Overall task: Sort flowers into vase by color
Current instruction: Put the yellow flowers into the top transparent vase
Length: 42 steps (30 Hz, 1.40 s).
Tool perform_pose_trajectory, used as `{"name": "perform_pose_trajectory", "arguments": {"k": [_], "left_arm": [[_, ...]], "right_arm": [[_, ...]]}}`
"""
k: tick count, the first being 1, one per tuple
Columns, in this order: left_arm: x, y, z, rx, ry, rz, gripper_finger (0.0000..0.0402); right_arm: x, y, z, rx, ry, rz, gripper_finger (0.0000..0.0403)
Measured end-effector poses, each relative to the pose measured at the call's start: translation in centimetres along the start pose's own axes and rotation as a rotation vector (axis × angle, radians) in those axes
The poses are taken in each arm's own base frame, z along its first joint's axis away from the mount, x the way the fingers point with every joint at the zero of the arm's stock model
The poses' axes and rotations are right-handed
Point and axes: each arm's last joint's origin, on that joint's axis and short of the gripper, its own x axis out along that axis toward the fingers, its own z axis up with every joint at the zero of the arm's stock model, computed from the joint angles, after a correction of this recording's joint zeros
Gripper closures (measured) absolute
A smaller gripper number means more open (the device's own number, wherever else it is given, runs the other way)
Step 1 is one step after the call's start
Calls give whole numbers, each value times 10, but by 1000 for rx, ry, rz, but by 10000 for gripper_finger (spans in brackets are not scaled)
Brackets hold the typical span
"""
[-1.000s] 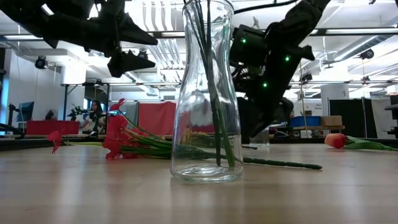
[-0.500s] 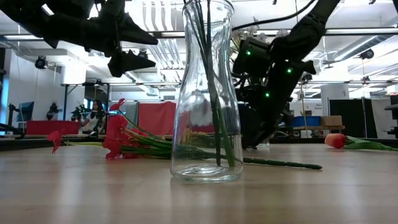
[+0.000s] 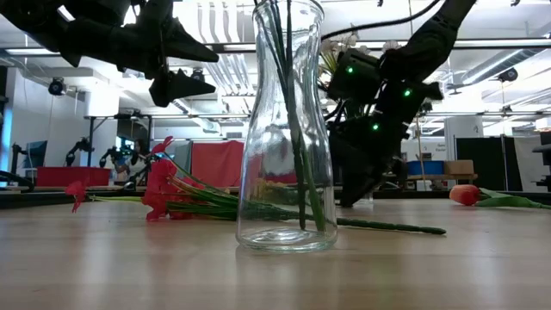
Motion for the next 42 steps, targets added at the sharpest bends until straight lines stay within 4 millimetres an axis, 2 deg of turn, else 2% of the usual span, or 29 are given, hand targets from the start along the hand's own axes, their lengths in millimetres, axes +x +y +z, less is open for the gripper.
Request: {"name": "perform_pose_trajectory", "arguments": {"k": [4, 12, 16, 21, 25, 30, 37, 42], "left_arm": [[0, 0, 0, 0, 1, 0, 75], [0, 0, 0, 0, 3, 1, 75], [0, 0, 0, 0, 0, 0, 75], [0, 0, 0, 0, -1, 0, 75], [0, 0, 0, 0, -2, -1, 75], [0, -1, 2, -1, -19, -7, 75], [0, -1, 3, -1, -28, -10, 75], [0, -1, 3, -1, -28, -10, 75]], "right_arm": [[-16, 5, -12, -4, 93, -1, 389], [-76, 21, -50, 45, 378, 96, 390], [-99, 33, -71, 70, 440, 117, 390], [-113, 46, -95, 76, 480, 126, 383], [-116, 51, -106, 81, 508, 120, 346], [-114, 49, -101, 77, 471, 108, 267], [-99, 38, -71, 65, 316, 95, 155], [-87, 41, -50, 64, 233, 190, 108]]}}
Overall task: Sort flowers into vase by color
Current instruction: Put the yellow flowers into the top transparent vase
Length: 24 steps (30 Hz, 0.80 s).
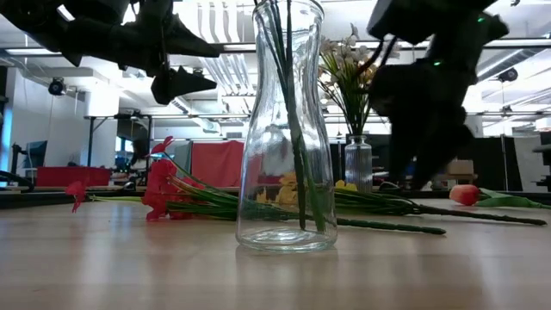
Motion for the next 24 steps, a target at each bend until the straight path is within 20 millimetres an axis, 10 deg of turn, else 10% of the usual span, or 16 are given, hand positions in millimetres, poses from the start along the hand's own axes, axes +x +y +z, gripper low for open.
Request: {"name": "perform_pose_trajectory", "arguments": {"k": [24], "left_arm": [[0, -1, 3, -4, -32, -4, 75]], "right_arm": [[49, 22, 33, -157, -6, -201, 142]]}}
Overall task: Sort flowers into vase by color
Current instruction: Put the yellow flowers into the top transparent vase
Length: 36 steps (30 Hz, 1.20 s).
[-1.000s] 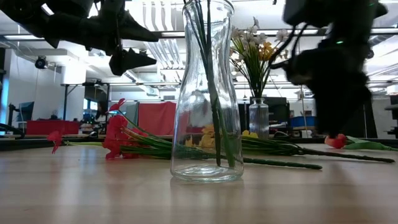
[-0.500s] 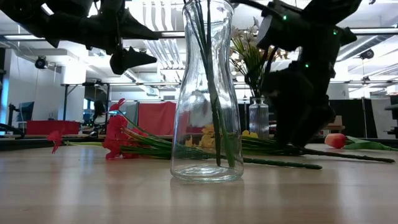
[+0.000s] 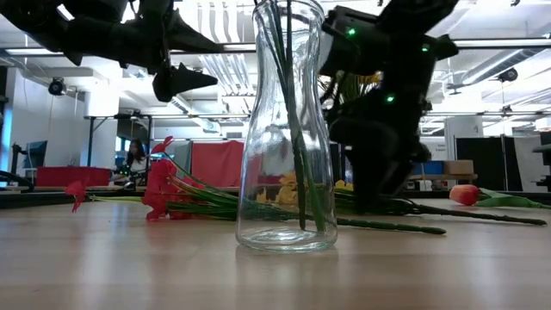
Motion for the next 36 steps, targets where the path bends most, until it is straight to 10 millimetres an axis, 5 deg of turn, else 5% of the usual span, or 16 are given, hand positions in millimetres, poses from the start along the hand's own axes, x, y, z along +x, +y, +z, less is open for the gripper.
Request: {"name": "perform_pose_trajectory", "arguments": {"k": [9, 16, 28, 36], "left_arm": [[0, 0, 0, -21, 2, 1, 75], [0, 0, -1, -39, 9, 4, 75], [0, 1, -1, -36, 13, 8, 75], [2, -5, 8, 51, -5, -73, 75]], "right_arm": [[22, 10, 12, -10, 96, -56, 277], [13, 13, 18, -26, 63, -39, 383], [-49, -14, 11, -59, -115, 35, 384], [-90, -39, 0, -79, -533, 325, 384]]}}
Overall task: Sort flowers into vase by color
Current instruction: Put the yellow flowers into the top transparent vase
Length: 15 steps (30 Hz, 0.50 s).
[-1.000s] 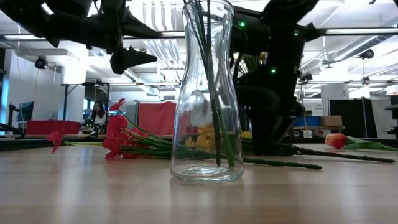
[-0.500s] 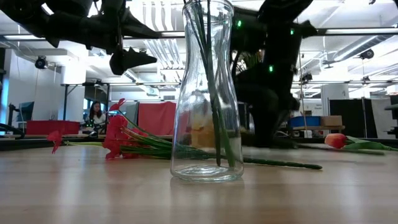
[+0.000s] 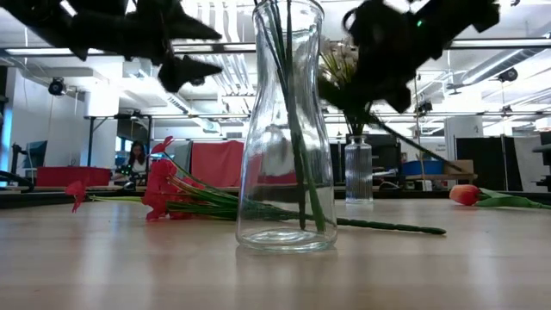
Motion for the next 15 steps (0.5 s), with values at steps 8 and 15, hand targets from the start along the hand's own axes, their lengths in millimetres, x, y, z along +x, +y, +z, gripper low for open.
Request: {"name": "perform_pose_trajectory", "arguments": {"k": [8, 15], "left_arm": [[29, -3, 16, 320, 44, -45, 76], [70, 19, 3, 458, -11, 6, 84]], "right_arm": [[-36, -11, 4, -91, -418, 100, 384], [-64, -23, 12, -185, -695, 119, 385]]}}
